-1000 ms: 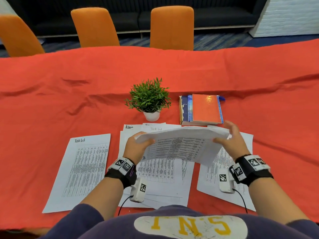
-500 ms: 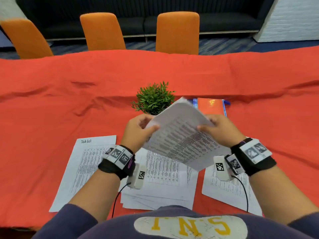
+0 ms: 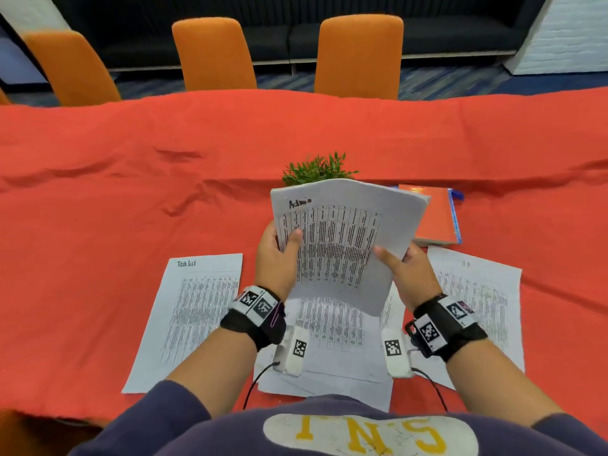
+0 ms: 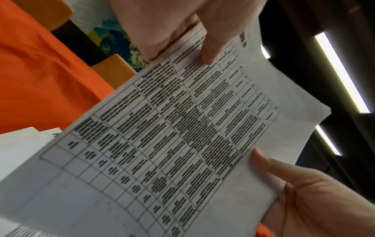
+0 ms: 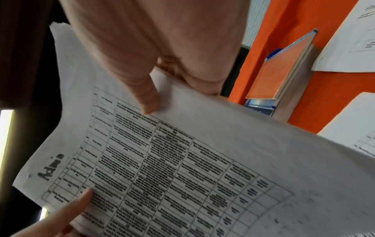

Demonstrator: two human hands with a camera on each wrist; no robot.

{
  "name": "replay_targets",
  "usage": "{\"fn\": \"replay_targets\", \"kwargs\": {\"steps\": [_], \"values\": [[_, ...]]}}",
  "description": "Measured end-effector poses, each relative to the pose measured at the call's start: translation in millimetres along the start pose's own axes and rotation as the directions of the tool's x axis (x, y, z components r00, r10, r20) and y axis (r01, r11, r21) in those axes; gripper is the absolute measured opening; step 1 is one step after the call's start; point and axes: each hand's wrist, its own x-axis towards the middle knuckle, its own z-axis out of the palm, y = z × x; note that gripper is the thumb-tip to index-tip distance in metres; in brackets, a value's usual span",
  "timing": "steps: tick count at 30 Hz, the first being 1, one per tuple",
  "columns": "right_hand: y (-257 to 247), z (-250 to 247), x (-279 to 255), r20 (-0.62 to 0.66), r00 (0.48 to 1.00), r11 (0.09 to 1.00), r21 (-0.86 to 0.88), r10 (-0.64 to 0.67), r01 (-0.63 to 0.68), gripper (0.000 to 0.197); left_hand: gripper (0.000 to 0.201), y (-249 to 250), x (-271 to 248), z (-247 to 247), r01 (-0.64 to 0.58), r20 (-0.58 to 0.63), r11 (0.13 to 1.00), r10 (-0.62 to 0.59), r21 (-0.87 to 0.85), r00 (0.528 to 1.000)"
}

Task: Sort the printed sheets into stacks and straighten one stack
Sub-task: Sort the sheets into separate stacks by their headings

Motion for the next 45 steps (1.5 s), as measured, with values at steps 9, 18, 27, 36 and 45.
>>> {"fn": "replay_targets", "kwargs": {"steps": [9,18,27,36,45], "values": [[34.9,25.5,-18.1,0.030,0.993,0.985,-0.133,0.118,-0.113,0.026,0.025,-37.0,-17.6,-14.1,0.122,0.023,0.993,-0.122,0.008,0.992],[55.2,17.6,-18.0,0.022,0.985,0.942,-0.296,0.172,-0.158,0.024,0.010,-74.8,-31.7,-16.8,0.259,0.174,0.943,-0.296,0.209,0.939],[45.3,75.5,10.4,0.094,0.990,0.954,-0.290,0.101,-0.070,0.037,0.009,-72.2,0.2,-70.4,0.243,0.015,0.941,-0.254,0.235,0.967],[76.5,226.5,22.2,0.250,0.897,0.893,-0.369,0.364,-0.259,0.020,0.022,-114.0,58.4,-227.0,0.485,-0.214,0.797,-0.435,0.361,0.874],[134.6,282.8,7.7,0.249,0.830,0.707,-0.671,0.498,-0.222,0.032,0.017,-179.7,34.7,-286.8,0.593,-0.275,0.695,-0.526,0.407,0.805]]}}
